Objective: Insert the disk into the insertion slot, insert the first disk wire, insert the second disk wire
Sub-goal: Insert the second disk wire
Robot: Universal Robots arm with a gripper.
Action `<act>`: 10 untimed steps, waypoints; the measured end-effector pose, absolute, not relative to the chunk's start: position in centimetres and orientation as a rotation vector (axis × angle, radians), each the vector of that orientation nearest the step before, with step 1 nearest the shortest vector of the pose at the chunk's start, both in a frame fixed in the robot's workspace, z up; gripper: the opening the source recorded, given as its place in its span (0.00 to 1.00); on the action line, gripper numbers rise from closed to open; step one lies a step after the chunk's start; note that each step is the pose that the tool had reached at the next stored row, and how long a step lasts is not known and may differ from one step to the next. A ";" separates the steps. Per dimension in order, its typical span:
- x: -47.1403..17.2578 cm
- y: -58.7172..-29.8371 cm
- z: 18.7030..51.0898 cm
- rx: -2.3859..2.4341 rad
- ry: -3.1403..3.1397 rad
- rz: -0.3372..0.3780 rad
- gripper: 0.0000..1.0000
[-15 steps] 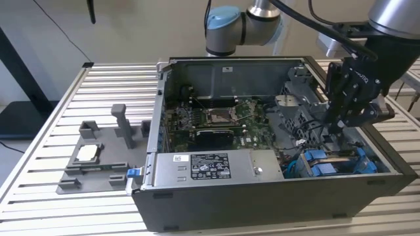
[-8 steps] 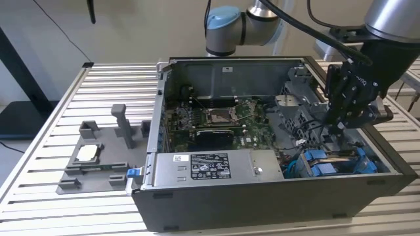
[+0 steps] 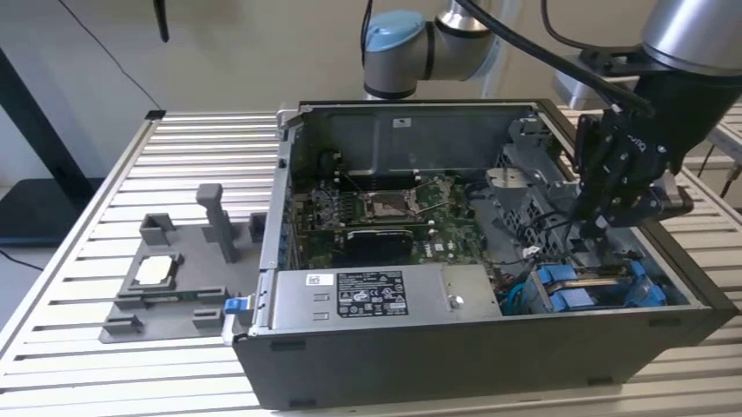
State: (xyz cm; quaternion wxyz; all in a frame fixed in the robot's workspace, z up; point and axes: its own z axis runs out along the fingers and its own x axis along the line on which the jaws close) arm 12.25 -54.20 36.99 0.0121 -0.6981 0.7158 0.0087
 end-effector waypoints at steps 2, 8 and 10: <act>12.2 -54.2 36.9 -2.177 2.232 0.027 0.33; 12.0 -54.2 36.9 -2.177 2.232 0.026 0.33; 12.0 -54.2 36.9 -2.177 2.232 0.026 0.33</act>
